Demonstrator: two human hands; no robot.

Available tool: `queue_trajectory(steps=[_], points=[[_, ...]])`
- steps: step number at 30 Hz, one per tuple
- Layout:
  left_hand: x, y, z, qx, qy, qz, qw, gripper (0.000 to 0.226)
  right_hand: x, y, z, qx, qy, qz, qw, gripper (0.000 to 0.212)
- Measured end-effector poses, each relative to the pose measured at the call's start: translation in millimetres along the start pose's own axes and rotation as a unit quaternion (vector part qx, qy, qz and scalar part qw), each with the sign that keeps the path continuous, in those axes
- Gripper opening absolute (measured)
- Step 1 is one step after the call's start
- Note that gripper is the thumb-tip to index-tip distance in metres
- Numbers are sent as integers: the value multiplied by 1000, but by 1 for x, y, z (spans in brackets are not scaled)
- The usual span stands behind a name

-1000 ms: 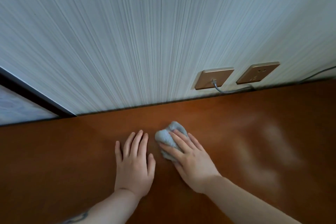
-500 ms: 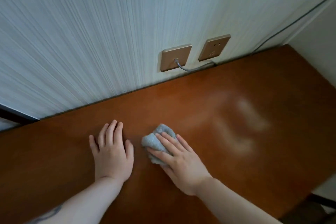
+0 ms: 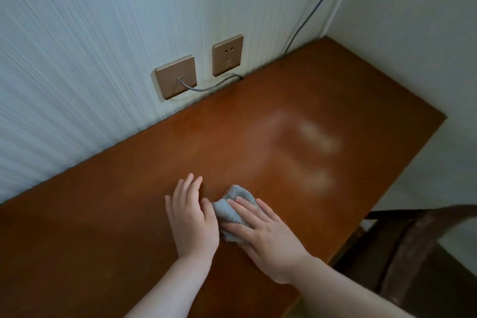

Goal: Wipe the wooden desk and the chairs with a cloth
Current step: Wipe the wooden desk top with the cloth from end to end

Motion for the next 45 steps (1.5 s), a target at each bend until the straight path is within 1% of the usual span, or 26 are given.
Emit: queue_trajectory(steps=[2,4,7,9,10,11,14,16,18,20,22,23,24,25,27,28,30,33,35,37,39,40,41,42,43,45], points=[[-10,-12,13,18,-30,-33,999,41,-22,15,42,-33,-19,-4,999,49],[-20,-25,24,56,-53,-64,995,43,-21,34,90,-41,-144,48,988,47],[-27,-37,29,129,-85,-84,984,47,-3,45,109,-4,-364,180,914,47],[-26,-41,28,150,-88,-81,981,48,3,29,82,17,-427,236,873,48],[-25,-41,28,152,-86,-79,981,47,2,18,59,24,-408,243,880,48],[-25,-40,29,152,-86,-78,982,49,-3,8,35,30,-360,228,904,48],[-26,-40,31,155,-86,-89,980,47,-46,-6,1,49,-167,114,978,47],[-26,-39,32,157,-84,-96,979,47,-79,-3,25,58,-85,45,994,47],[-26,-39,32,163,-81,-99,978,48,-101,5,69,18,-105,47,993,48],[-27,-40,34,171,-95,-104,975,47,-112,18,115,1,-266,140,954,46],[-31,-45,43,158,-130,-120,971,45,-115,27,136,30,-476,249,843,45],[-33,-48,49,141,-140,-128,972,45,-109,29,131,47,-547,288,785,46],[-34,-53,56,119,-144,-134,973,45,-97,28,119,61,-574,319,752,47],[-35,-58,63,100,-149,-136,974,44,-83,24,101,59,-561,341,752,49],[-35,-66,75,71,-167,-135,974,43,-55,12,53,29,-447,317,836,48],[-34,-69,78,60,-172,-132,974,46,-51,4,32,14,-382,280,881,46],[-33,-71,78,52,-166,-130,976,49,-64,-7,15,10,-270,188,944,46],[-34,-71,77,66,-163,-118,977,43,-95,-3,51,0,-132,92,987,45],[-35,-72,79,80,-158,-115,977,41,-106,11,101,-22,-155,87,984,46],[-34,-73,79,92,-151,-120,977,41,-108,31,150,-20,-296,158,942,46],[-34,-74,78,94,-148,-125,977,41,-105,44,174,12,-479,250,841,48],[-34,-73,78,93,-145,-125,977,42,-99,46,170,31,-546,287,786,49],[-34,-73,78,91,-139,-123,978,42,-89,44,159,49,-578,314,752,51],[-33,-72,78,90,-132,-117,980,42,-77,40,142,53,-579,323,747,52],[-33,-72,76,90,-127,-111,982,42,-63,33,119,45,-547,317,774,54],[-32,-72,75,90,-128,-107,982,45,-49,19,68,13,-400,271,875,52]])
Point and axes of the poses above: each hand's wrist, its own x-axis towards the middle knuckle, its own y-axis out of the back of the hand, z = x × y, the point moved 6 cm from there along x, towards the middle knuckle, and after that the axes turned 1 degree about x, right-handed, at the moved point
